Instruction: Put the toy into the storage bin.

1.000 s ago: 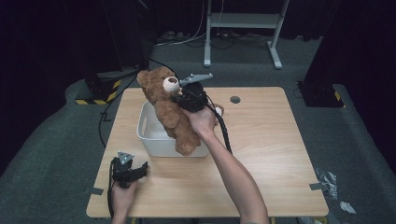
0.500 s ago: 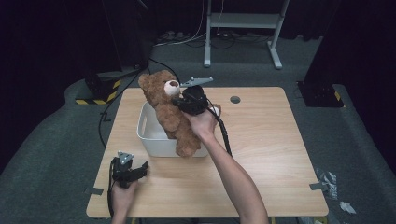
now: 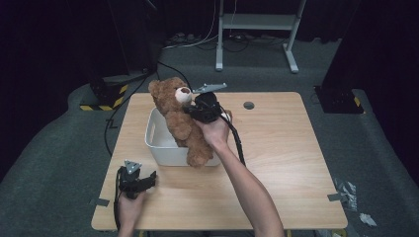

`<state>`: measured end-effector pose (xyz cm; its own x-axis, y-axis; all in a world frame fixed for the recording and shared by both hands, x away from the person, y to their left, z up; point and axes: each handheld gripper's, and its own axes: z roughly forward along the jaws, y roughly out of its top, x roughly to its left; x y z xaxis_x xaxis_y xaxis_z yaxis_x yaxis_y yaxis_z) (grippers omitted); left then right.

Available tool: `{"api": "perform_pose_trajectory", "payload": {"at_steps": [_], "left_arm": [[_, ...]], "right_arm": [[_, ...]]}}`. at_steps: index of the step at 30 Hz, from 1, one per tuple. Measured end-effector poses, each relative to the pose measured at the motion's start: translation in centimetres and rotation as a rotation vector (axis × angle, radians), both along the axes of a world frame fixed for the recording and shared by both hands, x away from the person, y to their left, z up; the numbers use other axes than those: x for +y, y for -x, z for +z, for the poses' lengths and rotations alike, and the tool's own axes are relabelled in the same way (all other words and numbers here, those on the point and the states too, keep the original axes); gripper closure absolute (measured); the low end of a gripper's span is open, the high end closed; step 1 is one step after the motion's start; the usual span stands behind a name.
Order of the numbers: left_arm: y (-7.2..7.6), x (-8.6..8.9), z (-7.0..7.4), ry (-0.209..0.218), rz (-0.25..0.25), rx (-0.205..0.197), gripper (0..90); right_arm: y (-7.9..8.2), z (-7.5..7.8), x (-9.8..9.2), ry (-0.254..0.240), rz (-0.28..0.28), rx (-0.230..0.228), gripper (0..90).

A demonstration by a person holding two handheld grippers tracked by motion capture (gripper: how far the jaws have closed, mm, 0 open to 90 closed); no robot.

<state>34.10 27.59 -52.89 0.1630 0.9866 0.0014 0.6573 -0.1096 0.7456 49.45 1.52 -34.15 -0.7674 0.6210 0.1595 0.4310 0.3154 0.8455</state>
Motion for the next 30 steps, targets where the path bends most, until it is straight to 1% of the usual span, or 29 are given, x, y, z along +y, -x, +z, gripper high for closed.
{"api": "perform_pose_trajectory", "payload": {"at_steps": [1,7,11,17,26,28,30], "left_arm": [[0.0,0.0,0.0,0.0,0.0,0.0,22.9],[0.01,0.0,0.0,0.0,0.0,0.0,23.0],[0.01,0.01,0.0,0.0,0.0,0.0,23.0],[0.03,-0.01,0.01,0.0,0.001,0.001,23.0],[0.04,-0.01,0.01,0.0,0.0,0.002,23.0],[0.04,-0.01,0.01,0.0,0.0,0.001,23.0],[0.04,-0.01,0.01,0.0,0.0,0.002,23.0]], "right_arm": [[-0.08,-0.07,-0.02,0.005,0.005,-0.007,88.1],[-0.39,-0.43,0.09,0.011,-0.01,0.006,88.2],[-0.51,-0.52,0.17,0.02,-0.014,-0.001,88.2],[-0.77,-0.82,0.4,0.037,-0.01,0.007,88.3],[-0.7,-0.91,0.44,0.048,-0.007,0.006,88.3],[-0.7,-0.94,0.39,0.049,-0.003,0.016,88.2],[-0.72,-0.96,0.35,0.052,-0.001,0.015,88.2]]}}
